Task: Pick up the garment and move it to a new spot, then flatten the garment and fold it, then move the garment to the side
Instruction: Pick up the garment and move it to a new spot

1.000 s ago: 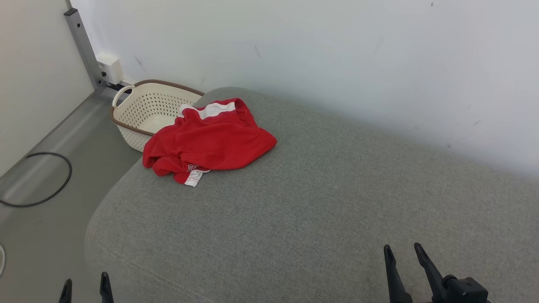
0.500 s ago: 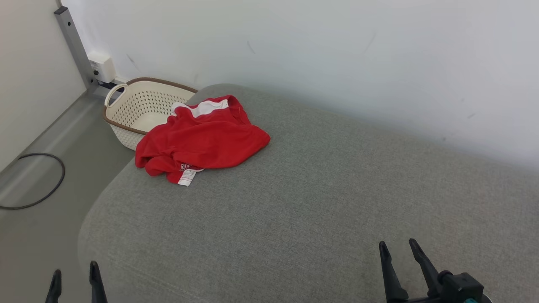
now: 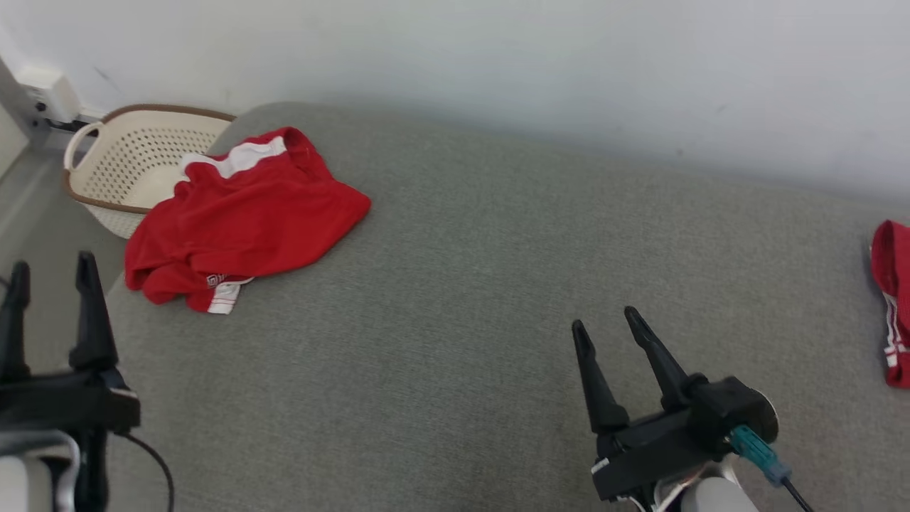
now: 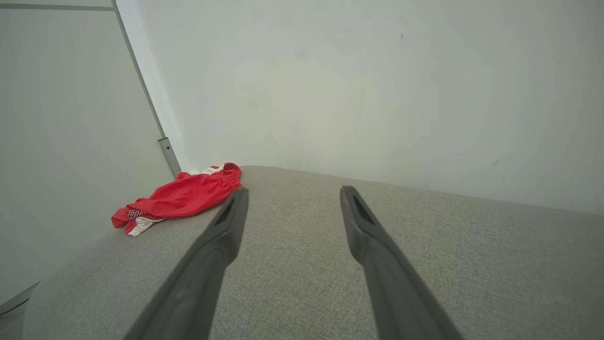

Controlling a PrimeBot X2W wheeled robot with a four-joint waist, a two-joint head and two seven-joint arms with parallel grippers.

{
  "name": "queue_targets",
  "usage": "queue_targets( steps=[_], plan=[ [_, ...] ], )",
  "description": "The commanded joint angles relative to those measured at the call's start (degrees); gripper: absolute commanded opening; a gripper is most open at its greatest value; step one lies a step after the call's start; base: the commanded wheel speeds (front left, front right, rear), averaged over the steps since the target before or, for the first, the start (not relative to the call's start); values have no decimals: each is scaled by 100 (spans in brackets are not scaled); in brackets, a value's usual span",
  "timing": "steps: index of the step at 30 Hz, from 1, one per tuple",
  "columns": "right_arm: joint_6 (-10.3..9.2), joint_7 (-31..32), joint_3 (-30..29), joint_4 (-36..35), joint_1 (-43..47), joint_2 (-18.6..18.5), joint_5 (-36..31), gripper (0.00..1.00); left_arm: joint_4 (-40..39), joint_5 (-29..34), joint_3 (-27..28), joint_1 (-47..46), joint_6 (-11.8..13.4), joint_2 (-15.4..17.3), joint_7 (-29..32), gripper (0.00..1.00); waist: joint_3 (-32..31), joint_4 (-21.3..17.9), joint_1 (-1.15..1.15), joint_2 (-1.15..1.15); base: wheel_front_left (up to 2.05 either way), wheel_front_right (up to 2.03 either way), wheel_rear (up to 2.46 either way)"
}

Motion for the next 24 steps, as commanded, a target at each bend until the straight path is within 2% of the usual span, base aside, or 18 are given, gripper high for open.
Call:
queue_targets(
  steps=[1,6,13,17,24],
  plan=[
    [1,-5,74,-11,-147,-7,33,100,143,-6,-6,-246,-52,133,75,100,629,-656,-1,-1,0,0,0],
    [1,-5,411,-59,-562,-29,106,100,852,-57,10,-1351,-209,646,358,100,1090,-1184,-1,-1,0,0,0],
    [1,-5,606,-141,-921,-48,154,100,1986,-285,46,-2584,-308,1081,746,100,1463,-1706,-1,-1,0,0,0],
    [1,-5,689,-190,-1064,-43,155,100,2712,-398,115,-3036,-348,1336,936,100,1585,-1968,-1,-1,0,0,0],
    [1,-5,759,-291,-1205,-70,150,100,3981,-382,-110,-3556,-465,1755,1516,100,1812,-2260,-1,-1,0,0,0]
  ],
)
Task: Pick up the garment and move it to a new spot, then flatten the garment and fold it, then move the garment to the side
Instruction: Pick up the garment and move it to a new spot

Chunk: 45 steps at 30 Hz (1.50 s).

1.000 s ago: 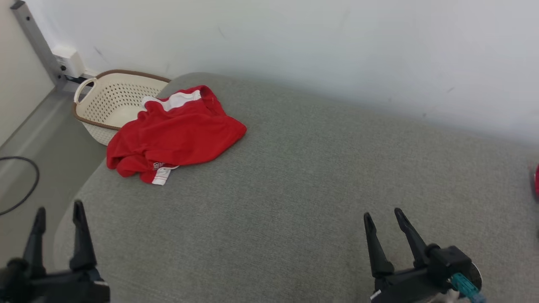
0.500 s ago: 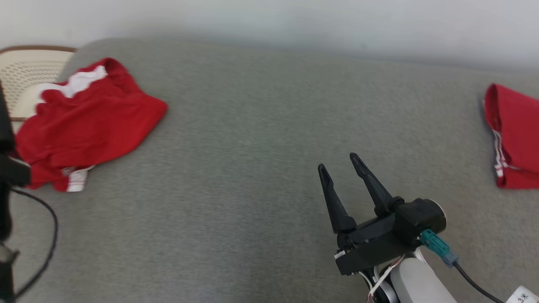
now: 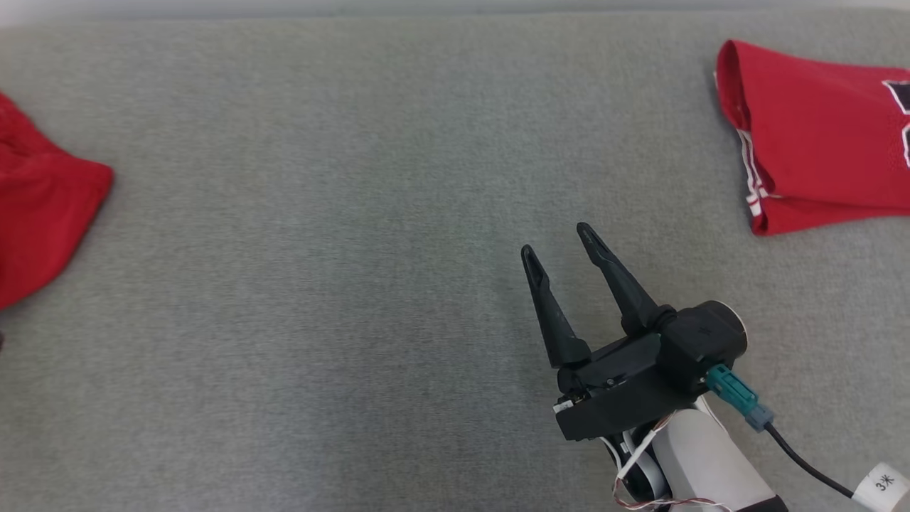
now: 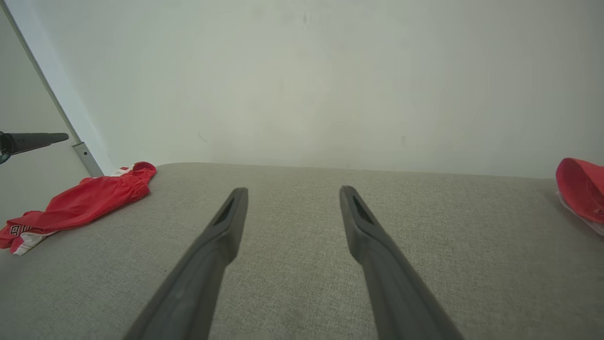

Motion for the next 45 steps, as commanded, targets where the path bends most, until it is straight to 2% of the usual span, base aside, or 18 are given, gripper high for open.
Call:
queue_targets(
  steps=[1,10,15,19,20,21,29,31,37,45],
  plan=[
    [1,-6,20,-49,-125,-29,16,100,330,15,-93,-167,-45,136,153,100,388,-382,-2,-1,0,0,0],
    [1,-6,21,-107,-216,-80,-1,100,1384,-22,-269,-571,-98,362,681,100,678,-540,-2,-1,0,0,0],
    [1,-6,20,-90,-240,-115,24,100,2085,-66,-435,-721,-124,409,1293,100,726,-577,-2,-1,0,0,0],
    [1,-6,27,-51,-207,-123,22,100,2343,14,-546,-785,-132,472,1363,100,697,-569,-2,-1,0,0,0],
    [1,-6,29,-43,-205,-127,21,100,2399,27,-577,-797,-132,488,1360,47,683,-562,-2,-1,0,0,0],
    [1,-6,29,-30,-200,-130,20,100,2417,57,-627,-810,-139,486,1317,0,664,-550,-2,-1,0,0,0],
    [1,-6,22,63,-141,-117,77,100,2297,2,-862,-1039,-177,508,598,0,428,-388,-2,-1,0,0,0],
    [1,-5,-7,91,-110,-103,89,100,2167,-130,-924,-1099,-182,423,346,0,330,-332,-2,-1,0,0,0],
    [1,-6,-100,118,-11,-62,129,100,1581,-381,-1520,-1149,-182,391,-259,0,46,-166,-2,-1,0,0,0],
    [1,-6,-237,145,133,-15,173,100,526,-542,-2307,-1240,-184,277,-498,0,-242,-65,-2,-1,0,0,0]
  ],
)
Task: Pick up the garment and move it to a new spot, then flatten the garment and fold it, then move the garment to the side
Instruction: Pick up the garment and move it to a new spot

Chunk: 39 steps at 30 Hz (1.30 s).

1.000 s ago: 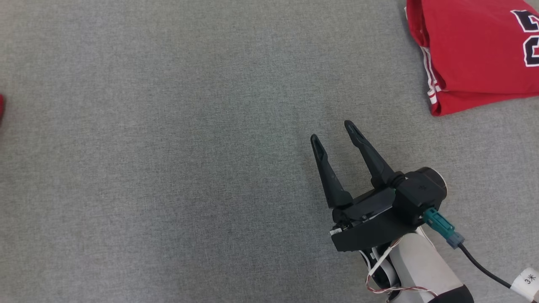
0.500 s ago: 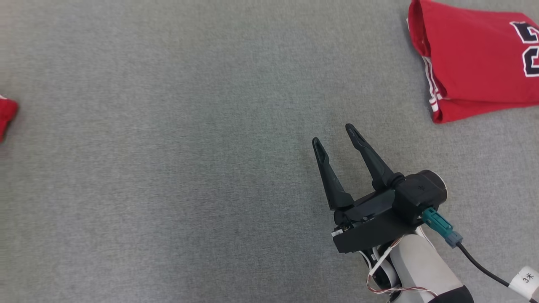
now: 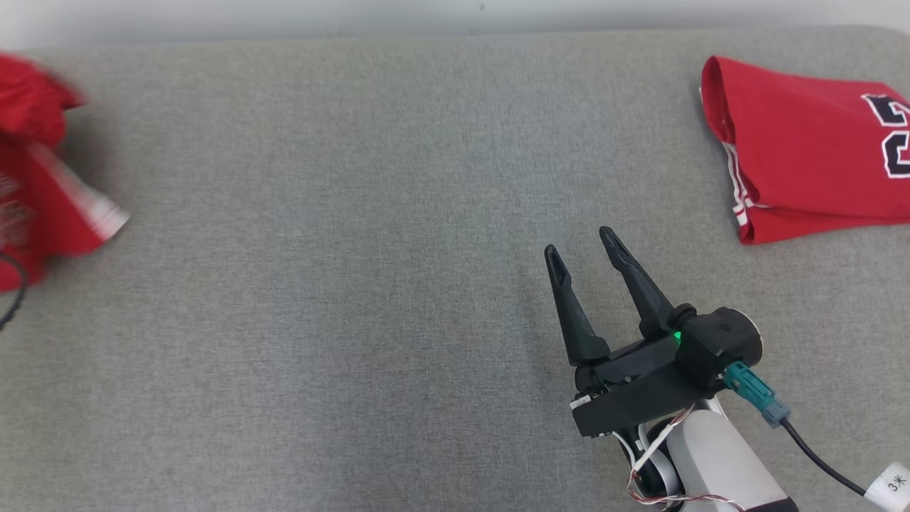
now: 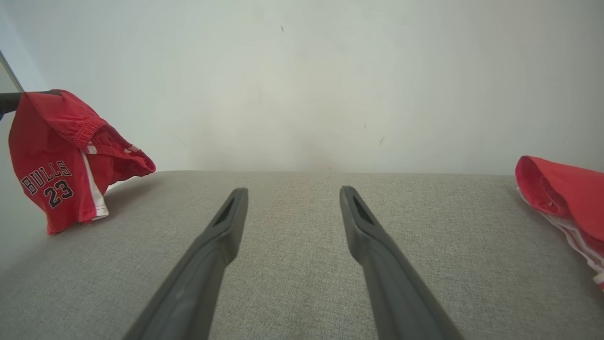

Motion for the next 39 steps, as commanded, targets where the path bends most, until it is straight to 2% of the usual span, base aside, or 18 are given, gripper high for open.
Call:
queue_targets(
  steps=[1,6,12,19,25,32,34,39],
  plan=[
    [1,-6,-8,-10,92,16,13,100,-110,-27,-74,-6,7,-36,-16,0,-100,51,0,0,0,0,0],
    [1,-6,-120,-8,131,54,31,100,-995,-77,-423,198,7,-103,123,0,-215,-4,0,0,0,0,0],
    [1,-6,-238,-32,225,107,-10,100,-2218,-131,-693,602,58,-349,342,0,-283,-134,0,0,0,0,0],
    [1,-6,-316,-42,250,152,10,100,-3592,-114,-1171,1268,280,-832,620,0,-315,-304,0,0,0,0,0],
    [1,-5,-427,-86,341,188,-22,100,-4382,-124,-1673,1913,482,-1359,683,0,-323,-406,0,0,0,0,0],
    [1,-5,-589,-169,314,214,-52,100,-4462,-55,-2203,2505,602,-1808,489,0,-251,-465,0,0,0,0,0],
    [1,-6,-613,-190,305,220,-59,100,-4312,-85,-2383,2676,575,-2004,383,0,-239,-478,0,0,0,0,0],
    [1,-5,-590,-200,302,237,-78,100,-3681,-10,-2676,2905,506,-2258,-58,0,-266,-516,0,0,0,0,0]
  ],
)
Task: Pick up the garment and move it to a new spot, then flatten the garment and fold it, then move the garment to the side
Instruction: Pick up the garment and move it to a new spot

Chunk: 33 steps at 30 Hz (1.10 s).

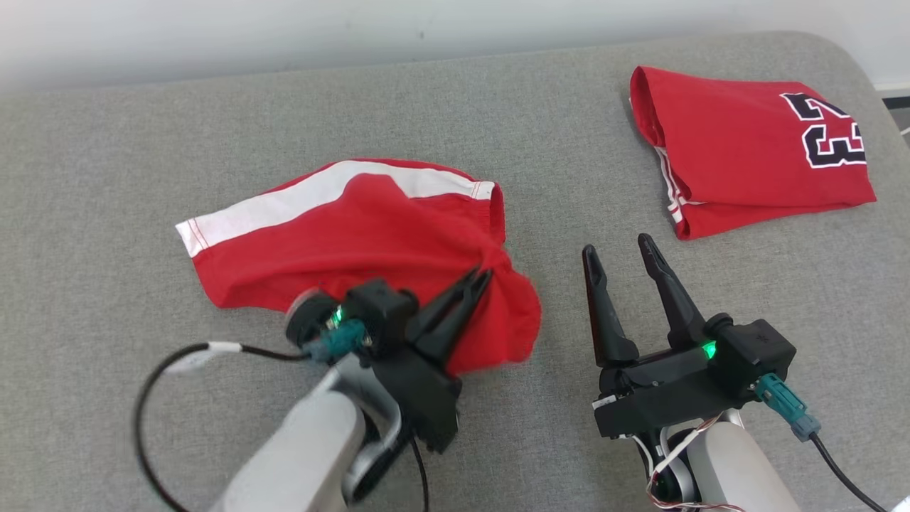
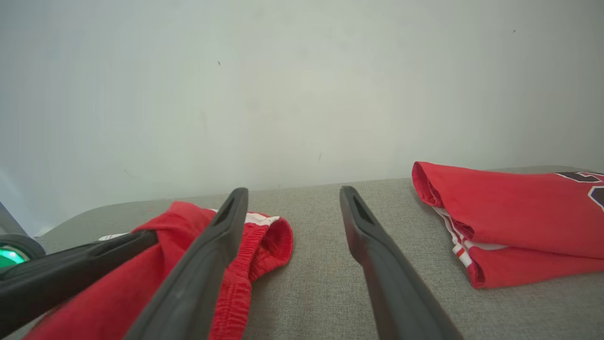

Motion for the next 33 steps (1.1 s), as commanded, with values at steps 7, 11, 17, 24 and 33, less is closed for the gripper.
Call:
queue_targets(
  steps=[7,11,17,24,33],
  plan=[
    [1,-5,2,19,97,15,-56,100,652,25,-155,150,-44,-214,-636,100,-168,48,0,0,0,0,0],
    [1,-6,-59,65,241,-16,-80,100,731,-70,-93,279,26,-283,-1016,100,-377,188,0,0,0,0,0],
    [1,-6,-125,89,468,-17,-75,100,558,-142,185,731,301,-61,-1278,100,-667,400,0,0,0,0,0],
    [1,-6,-198,75,689,-20,-89,100,247,-299,621,1575,647,389,-1382,100,-851,641,0,0,0,0,0],
    [1,-6,-141,84,827,-29,-98,100,-281,-65,1354,2302,1146,629,-1429,100,-976,782,0,0,0,0,0]
  ],
)
